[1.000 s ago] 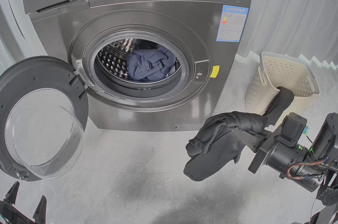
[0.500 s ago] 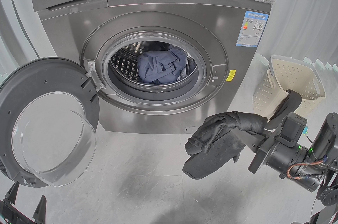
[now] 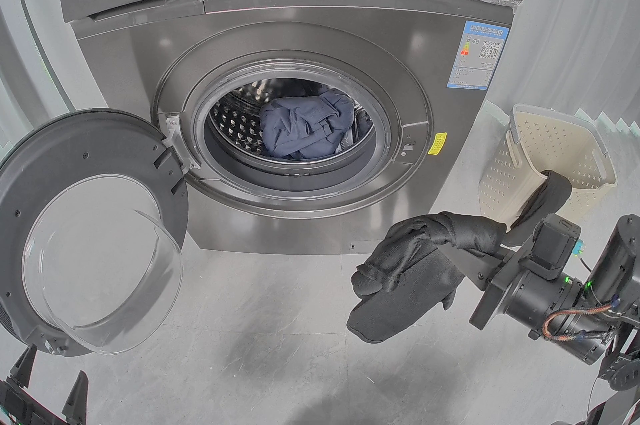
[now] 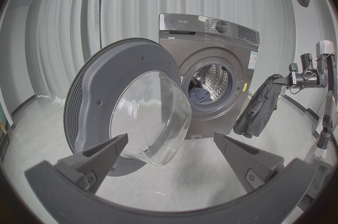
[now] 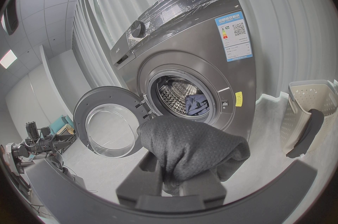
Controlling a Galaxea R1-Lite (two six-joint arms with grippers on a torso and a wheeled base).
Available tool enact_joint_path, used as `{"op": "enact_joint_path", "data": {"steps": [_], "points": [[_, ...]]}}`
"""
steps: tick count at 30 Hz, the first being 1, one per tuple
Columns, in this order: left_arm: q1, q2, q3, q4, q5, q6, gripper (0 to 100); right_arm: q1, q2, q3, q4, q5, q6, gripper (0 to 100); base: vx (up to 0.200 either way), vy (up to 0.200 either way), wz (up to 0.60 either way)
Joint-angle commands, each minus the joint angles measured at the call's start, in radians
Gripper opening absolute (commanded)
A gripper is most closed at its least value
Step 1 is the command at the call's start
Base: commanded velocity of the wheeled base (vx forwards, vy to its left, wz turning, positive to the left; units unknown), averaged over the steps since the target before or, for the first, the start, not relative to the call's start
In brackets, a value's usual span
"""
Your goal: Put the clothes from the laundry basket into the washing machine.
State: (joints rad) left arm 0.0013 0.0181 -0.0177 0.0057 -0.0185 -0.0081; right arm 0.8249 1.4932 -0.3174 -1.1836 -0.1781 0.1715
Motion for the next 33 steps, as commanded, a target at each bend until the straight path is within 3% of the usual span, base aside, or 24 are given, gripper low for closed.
{"op": "enact_joint_path", "data": {"steps": [1,9,15,20,21,28,33], "points": [[0.000,-0.015,0.015,0.000,0.000,0.002,100,0.000,0.001,0.003,-0.001,0.002,0.000,0,0.000,0.000,0.00],[0.000,-0.017,0.015,0.000,0.000,0.003,100,0.007,0.012,0.014,0.001,0.002,0.005,0,0.000,0.150,0.00],[0.003,-0.018,0.016,-0.003,-0.001,0.011,100,0.017,0.038,-0.028,0.001,-0.001,0.025,0,0.000,0.000,0.00],[0.002,-0.018,0.016,-0.003,0.003,-0.001,100,0.020,0.075,-0.063,-0.001,-0.001,0.020,0,0.000,0.000,0.00],[0.002,-0.018,0.016,-0.003,0.002,0.010,100,0.023,0.081,-0.081,-0.001,0.002,0.022,0,0.000,0.000,0.00],[0.000,-0.017,0.015,-0.001,0.000,0.007,100,0.056,0.119,-0.112,-0.037,0.002,0.026,0,0.000,0.000,0.00],[0.003,-0.018,0.001,-0.023,-0.011,0.023,100,0.057,0.176,-0.153,-0.082,0.002,0.026,0,0.000,0.000,0.00]]}}
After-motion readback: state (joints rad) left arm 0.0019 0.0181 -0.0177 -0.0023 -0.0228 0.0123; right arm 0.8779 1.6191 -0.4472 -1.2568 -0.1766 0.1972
